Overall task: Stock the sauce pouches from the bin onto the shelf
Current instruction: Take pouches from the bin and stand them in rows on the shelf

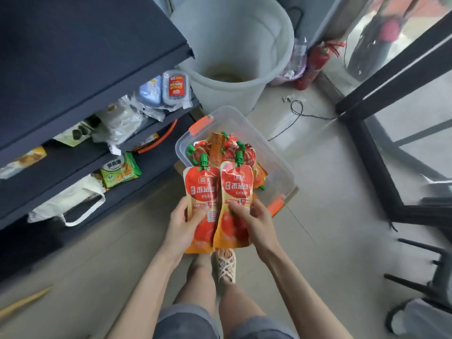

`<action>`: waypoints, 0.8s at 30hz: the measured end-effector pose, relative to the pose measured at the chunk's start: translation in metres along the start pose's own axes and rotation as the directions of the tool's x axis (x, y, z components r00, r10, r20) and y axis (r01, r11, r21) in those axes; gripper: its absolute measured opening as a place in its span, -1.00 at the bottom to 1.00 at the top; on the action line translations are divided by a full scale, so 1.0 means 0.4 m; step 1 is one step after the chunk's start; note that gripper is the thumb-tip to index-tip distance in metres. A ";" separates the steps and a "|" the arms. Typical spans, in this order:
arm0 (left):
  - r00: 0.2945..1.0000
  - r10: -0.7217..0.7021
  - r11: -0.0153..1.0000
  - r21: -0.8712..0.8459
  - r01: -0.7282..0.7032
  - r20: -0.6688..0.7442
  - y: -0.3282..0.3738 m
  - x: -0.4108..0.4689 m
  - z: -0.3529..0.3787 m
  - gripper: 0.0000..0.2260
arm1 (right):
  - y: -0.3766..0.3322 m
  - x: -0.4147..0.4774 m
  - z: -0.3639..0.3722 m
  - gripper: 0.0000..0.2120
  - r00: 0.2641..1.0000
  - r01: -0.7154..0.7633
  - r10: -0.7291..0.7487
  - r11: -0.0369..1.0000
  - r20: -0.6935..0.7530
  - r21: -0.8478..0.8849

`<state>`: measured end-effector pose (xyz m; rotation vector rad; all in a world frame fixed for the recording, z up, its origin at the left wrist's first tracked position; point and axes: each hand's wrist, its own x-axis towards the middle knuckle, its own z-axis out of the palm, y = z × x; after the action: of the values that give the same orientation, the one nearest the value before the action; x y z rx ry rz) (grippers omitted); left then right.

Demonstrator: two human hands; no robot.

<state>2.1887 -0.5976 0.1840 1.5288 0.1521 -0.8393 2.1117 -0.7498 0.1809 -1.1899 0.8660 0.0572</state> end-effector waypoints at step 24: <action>0.646 0.405 0.841 -0.013 -0.540 -0.647 0.208 -0.618 -0.952 -0.77 | -0.133 -0.396 1.053 -0.87 0.728 0.458 -0.268 0.875 0.631 -0.156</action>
<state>2.2126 -0.1713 0.3596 1.4958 0.2942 0.1407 2.2620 -0.3625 0.3616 -1.5015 0.0441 0.2347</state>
